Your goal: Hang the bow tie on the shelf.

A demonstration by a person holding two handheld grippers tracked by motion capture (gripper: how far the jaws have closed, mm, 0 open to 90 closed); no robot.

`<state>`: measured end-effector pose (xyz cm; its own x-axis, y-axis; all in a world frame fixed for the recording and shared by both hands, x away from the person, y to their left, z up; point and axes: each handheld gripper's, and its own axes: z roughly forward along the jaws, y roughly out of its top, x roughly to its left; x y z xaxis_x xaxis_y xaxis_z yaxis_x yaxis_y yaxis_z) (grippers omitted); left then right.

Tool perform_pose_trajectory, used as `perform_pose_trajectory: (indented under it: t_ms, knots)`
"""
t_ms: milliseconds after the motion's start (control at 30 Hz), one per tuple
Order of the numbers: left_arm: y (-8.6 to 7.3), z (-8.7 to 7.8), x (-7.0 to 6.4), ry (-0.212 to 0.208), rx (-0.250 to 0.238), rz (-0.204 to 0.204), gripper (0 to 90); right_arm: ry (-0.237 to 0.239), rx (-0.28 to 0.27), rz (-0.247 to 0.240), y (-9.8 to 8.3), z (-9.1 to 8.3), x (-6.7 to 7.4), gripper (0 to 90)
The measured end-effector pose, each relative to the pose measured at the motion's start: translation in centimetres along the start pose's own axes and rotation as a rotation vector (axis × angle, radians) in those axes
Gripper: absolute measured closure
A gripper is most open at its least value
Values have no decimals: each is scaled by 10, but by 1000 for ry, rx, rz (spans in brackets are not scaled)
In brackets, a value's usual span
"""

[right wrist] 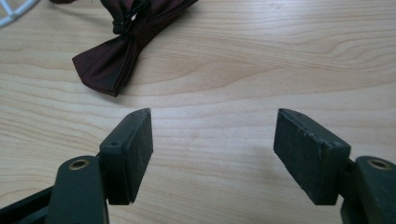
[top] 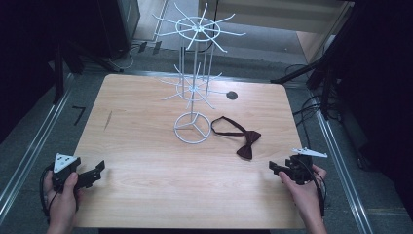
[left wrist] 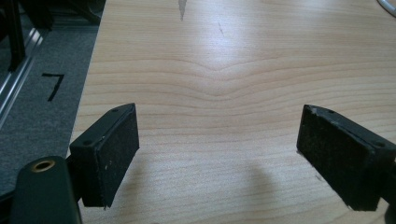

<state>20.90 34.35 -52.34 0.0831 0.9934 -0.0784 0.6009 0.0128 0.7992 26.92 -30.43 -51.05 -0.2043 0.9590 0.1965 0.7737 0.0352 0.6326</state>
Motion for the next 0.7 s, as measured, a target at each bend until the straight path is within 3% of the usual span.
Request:
perform_pose_trajectory:
  t_ms: [200, 367, 433, 533, 700]
  knots:
    - [0, 1, 0, 2, 7, 3, 139, -7, 66, -12, 15, 9, 6, 285]
    - [0, 1, -1, 7, 7, 4, 139, -29, 114, -64, 27, 18, 15, 283]
    - [0, 1, 0, 7, 8, 1, 139, -24, 122, -64, 29, 20, 17, 285]
    - [0, 1, 0, 7, 9, 1, 139, -16, 188, -89, 39, 29, 25, 305]
    - [0, 1, 0, 4, 10, -4, 139, -26, 238, -104, 47, 38, 33, 304]
